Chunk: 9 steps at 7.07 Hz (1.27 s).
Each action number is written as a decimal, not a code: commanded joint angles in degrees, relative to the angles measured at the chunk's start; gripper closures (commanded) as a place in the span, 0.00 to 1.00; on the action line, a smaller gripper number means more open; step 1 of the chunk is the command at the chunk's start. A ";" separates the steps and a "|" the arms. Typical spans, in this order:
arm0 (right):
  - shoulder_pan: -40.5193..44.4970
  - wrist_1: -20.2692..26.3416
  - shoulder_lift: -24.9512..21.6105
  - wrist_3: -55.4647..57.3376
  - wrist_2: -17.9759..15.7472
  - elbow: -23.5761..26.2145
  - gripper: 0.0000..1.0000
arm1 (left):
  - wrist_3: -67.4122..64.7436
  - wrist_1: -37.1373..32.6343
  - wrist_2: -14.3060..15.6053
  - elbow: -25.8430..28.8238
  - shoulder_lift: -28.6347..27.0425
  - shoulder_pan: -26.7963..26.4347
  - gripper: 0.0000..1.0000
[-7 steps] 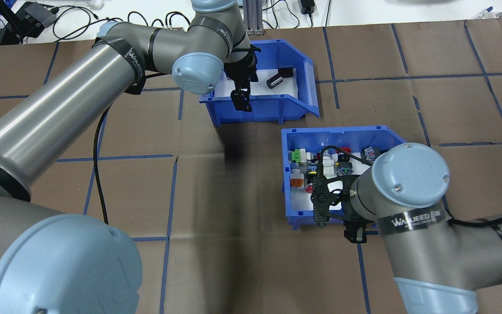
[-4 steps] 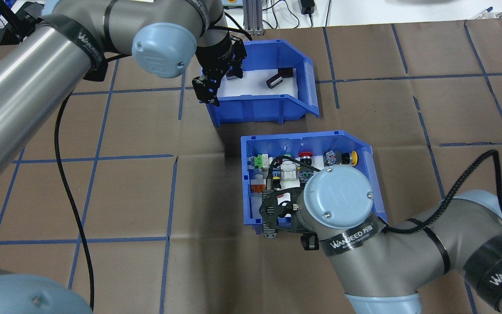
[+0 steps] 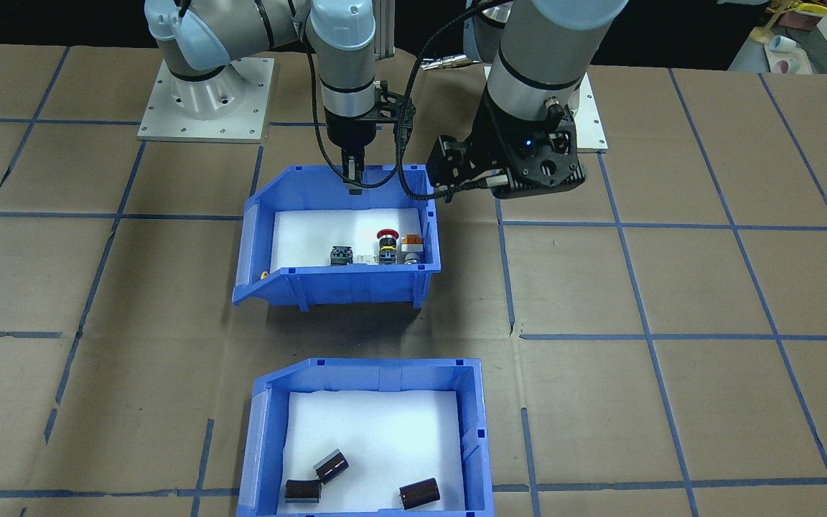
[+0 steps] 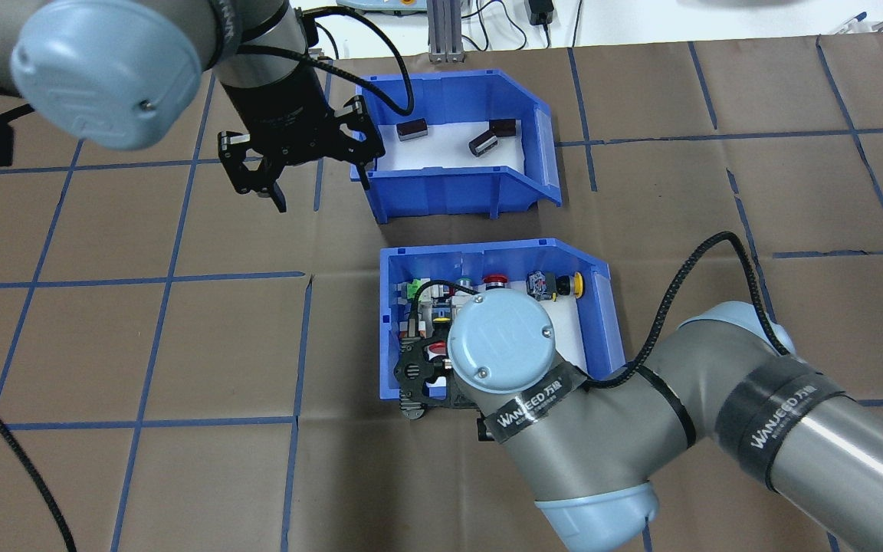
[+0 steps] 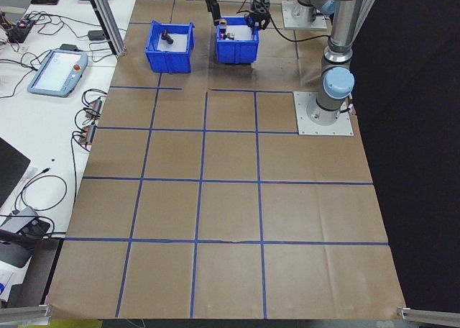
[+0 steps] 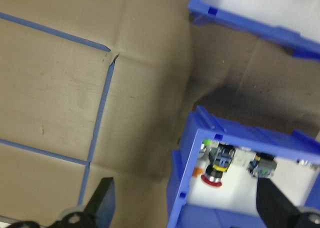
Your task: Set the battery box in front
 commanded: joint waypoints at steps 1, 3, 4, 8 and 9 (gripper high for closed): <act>0.40 0.62 1.17 0.07 -2.85 -0.34 0.92 | 11.26 -0.20 0.46 -9.95 8.09 0.86 0.01; 0.31 1.06 1.52 0.24 -2.78 -0.34 0.88 | 20.96 -0.46 0.81 -10.44 10.66 2.96 0.01; 0.13 1.06 1.52 0.33 -2.34 -0.34 0.39 | 25.21 -0.55 0.82 -11.39 12.06 5.67 0.01; -2.58 9.89 -8.19 1.21 -2.78 -0.95 0.00 | 24.13 0.06 10.35 -11.66 12.95 7.72 0.01; -7.64 14.03 -11.37 1.12 -2.25 -1.56 0.00 | 21.42 -0.02 10.14 -11.75 12.87 7.54 0.01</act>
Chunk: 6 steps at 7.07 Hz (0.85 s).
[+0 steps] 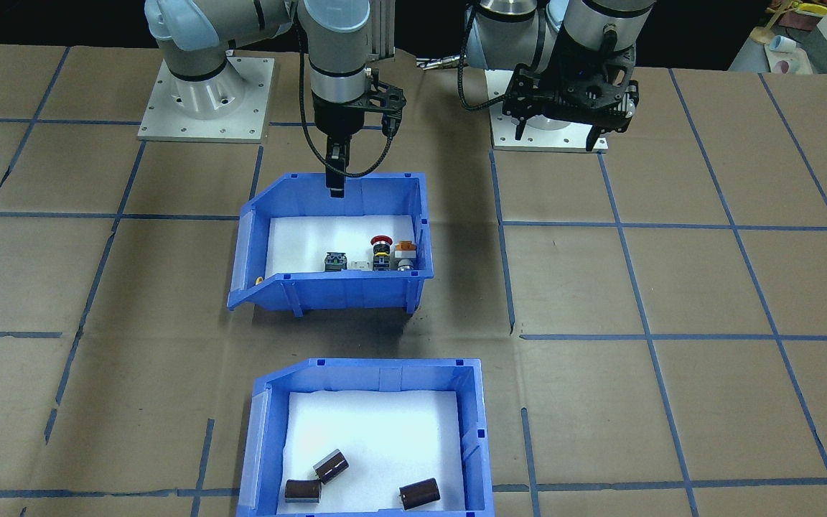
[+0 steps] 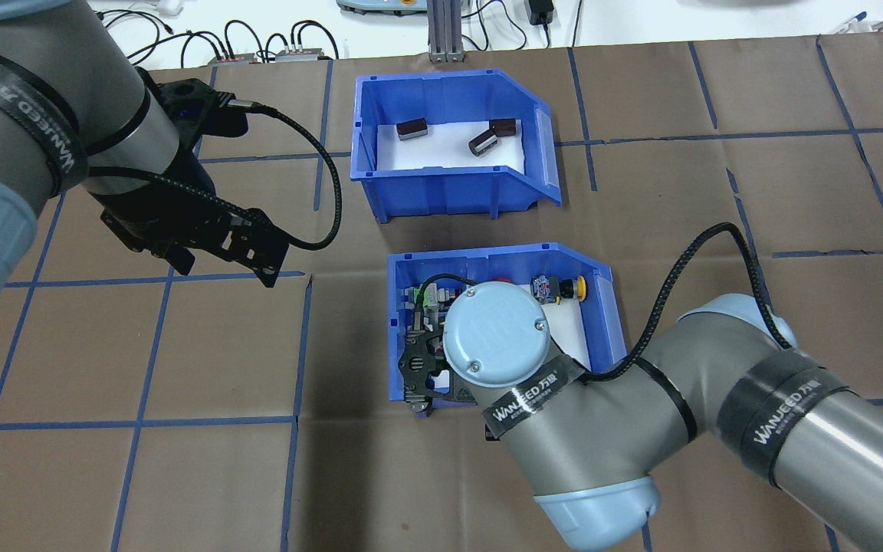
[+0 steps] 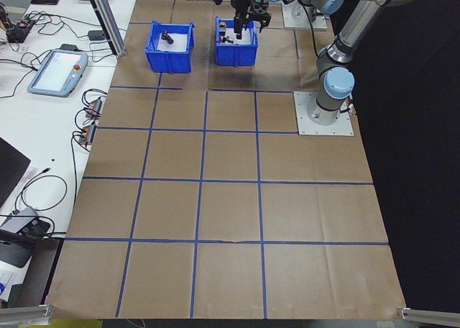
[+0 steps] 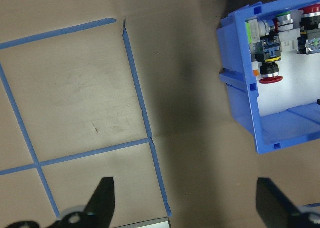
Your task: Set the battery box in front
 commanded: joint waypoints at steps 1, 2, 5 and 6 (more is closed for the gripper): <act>-9.49 6.03 -5.62 -0.10 0.82 -1.11 0.00 | -3.23 0.16 1.68 0.02 -0.14 0.05 0.01; -13.36 6.13 -5.81 2.08 3.52 -1.81 0.00 | -3.32 0.17 1.68 0.02 0.03 0.14 0.01; -24.07 12.33 -5.28 14.43 4.25 -9.96 0.00 | -3.15 0.17 1.42 0.02 0.03 0.14 0.01; -28.22 15.24 -4.76 20.93 4.34 -13.04 0.00 | -3.41 0.17 -0.41 0.10 0.03 0.14 0.01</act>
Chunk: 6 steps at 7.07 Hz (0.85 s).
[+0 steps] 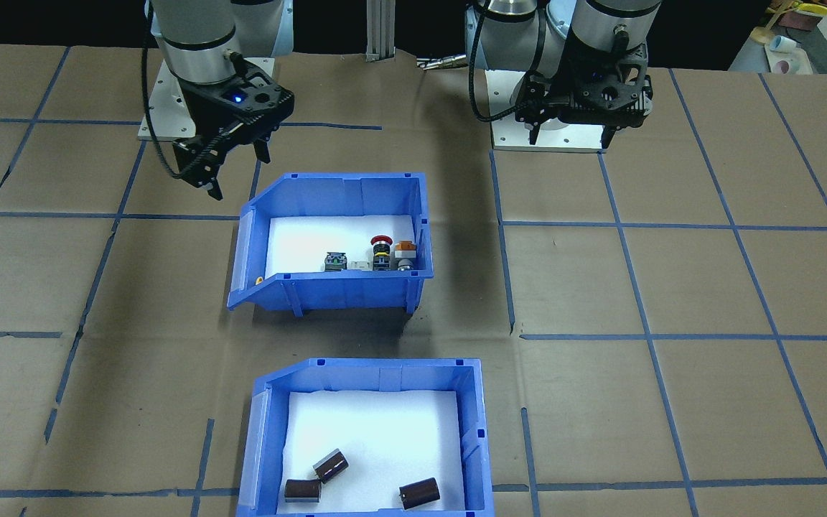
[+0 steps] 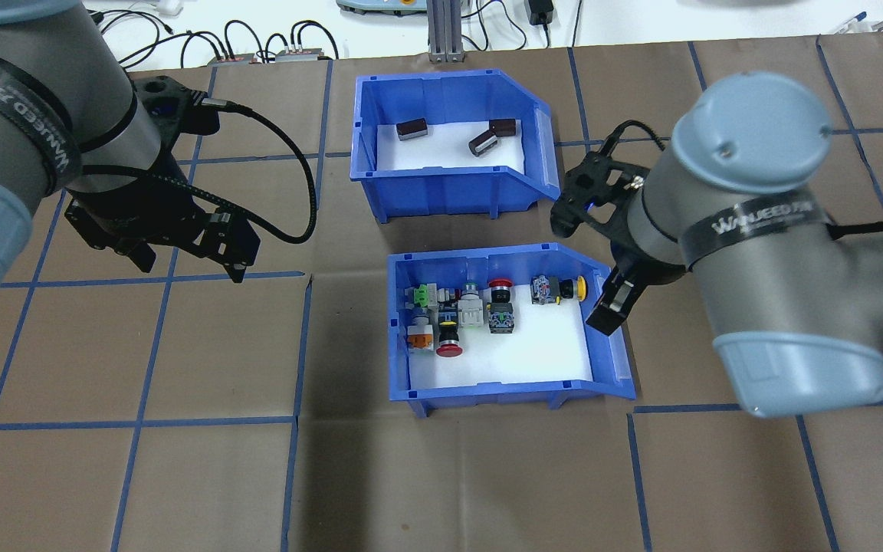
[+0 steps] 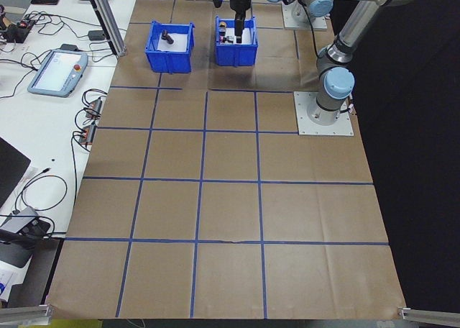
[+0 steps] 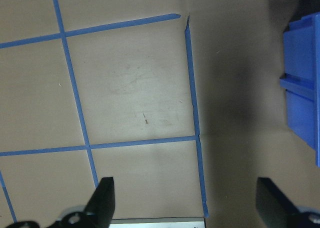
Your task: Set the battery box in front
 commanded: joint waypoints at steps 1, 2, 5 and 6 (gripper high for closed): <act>-6.22 3.75 1.21 17.46 0.16 -5.80 0.00 | -0.11 0.00 -1.42 -0.03 0.00 0.00 0.01; -6.32 4.27 3.48 27.04 0.16 -7.91 0.00 | -0.10 0.00 -1.42 -0.03 0.00 0.00 0.01; -6.23 14.61 9.36 45.10 0.33 -19.40 0.00 | -0.37 0.09 -1.25 -0.03 -0.88 0.18 0.01; -6.32 17.08 11.48 47.85 2.68 -22.23 0.00 | -0.19 0.26 -1.07 0.05 -0.97 0.18 0.01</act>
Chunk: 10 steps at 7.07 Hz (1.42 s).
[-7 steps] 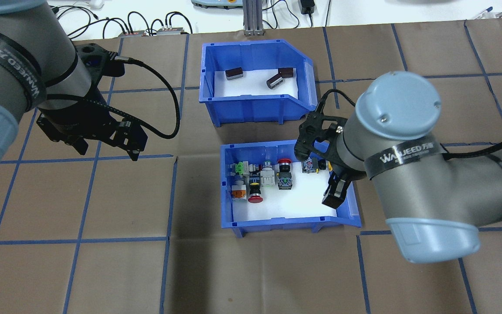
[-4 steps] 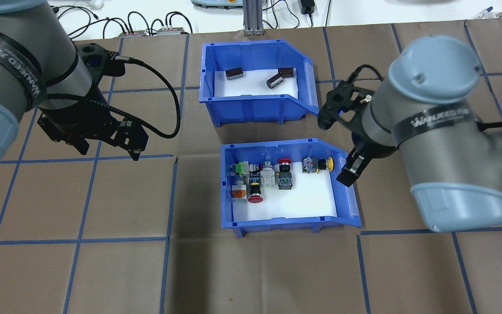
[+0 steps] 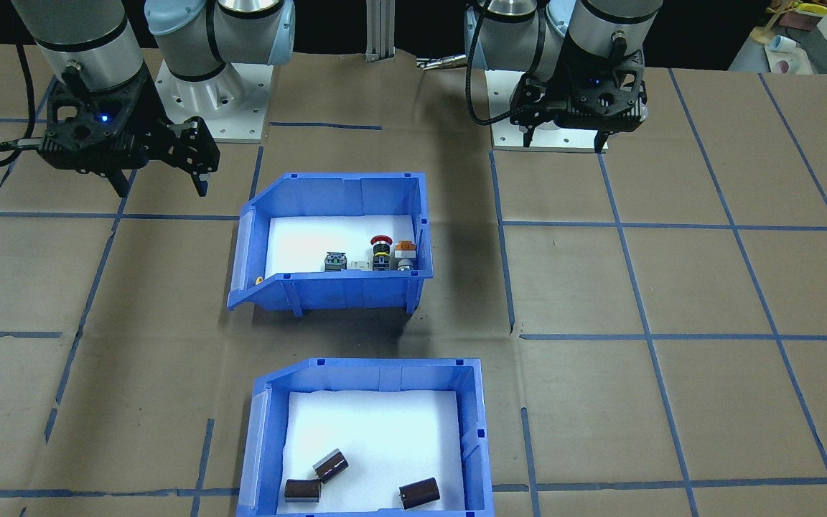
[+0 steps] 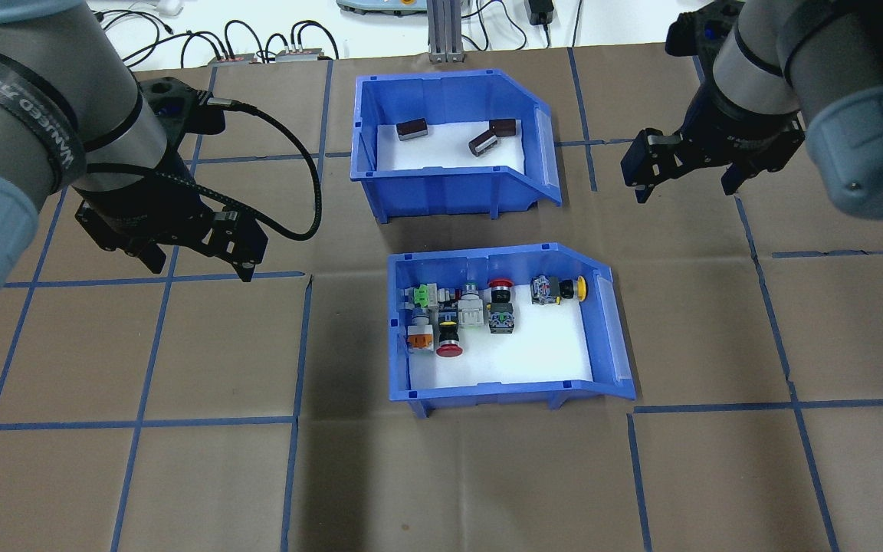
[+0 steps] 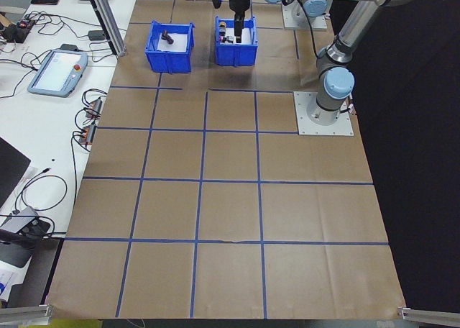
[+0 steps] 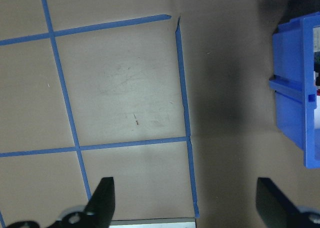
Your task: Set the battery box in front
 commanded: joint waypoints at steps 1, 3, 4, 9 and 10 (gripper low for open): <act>-0.25 3.77 3.18 4.59 2.09 -3.59 0.00 | 0.06 0.49 0.23 -0.01 -0.68 0.12 0.01; -0.16 3.42 2.83 4.50 1.13 -3.49 0.00 | 0.24 0.84 0.23 0.16 -0.68 0.12 0.01; -0.16 3.34 3.35 4.50 -0.70 -4.72 0.00 | 0.24 0.84 0.23 0.07 -0.60 0.03 0.01; -0.16 5.36 4.77 4.85 -0.46 -7.10 0.00 | 0.06 0.84 0.23 0.07 -0.42 0.12 0.01; -0.16 5.36 4.76 4.85 -0.46 -7.01 0.00 | 0.06 0.84 0.23 0.07 -0.42 0.12 0.01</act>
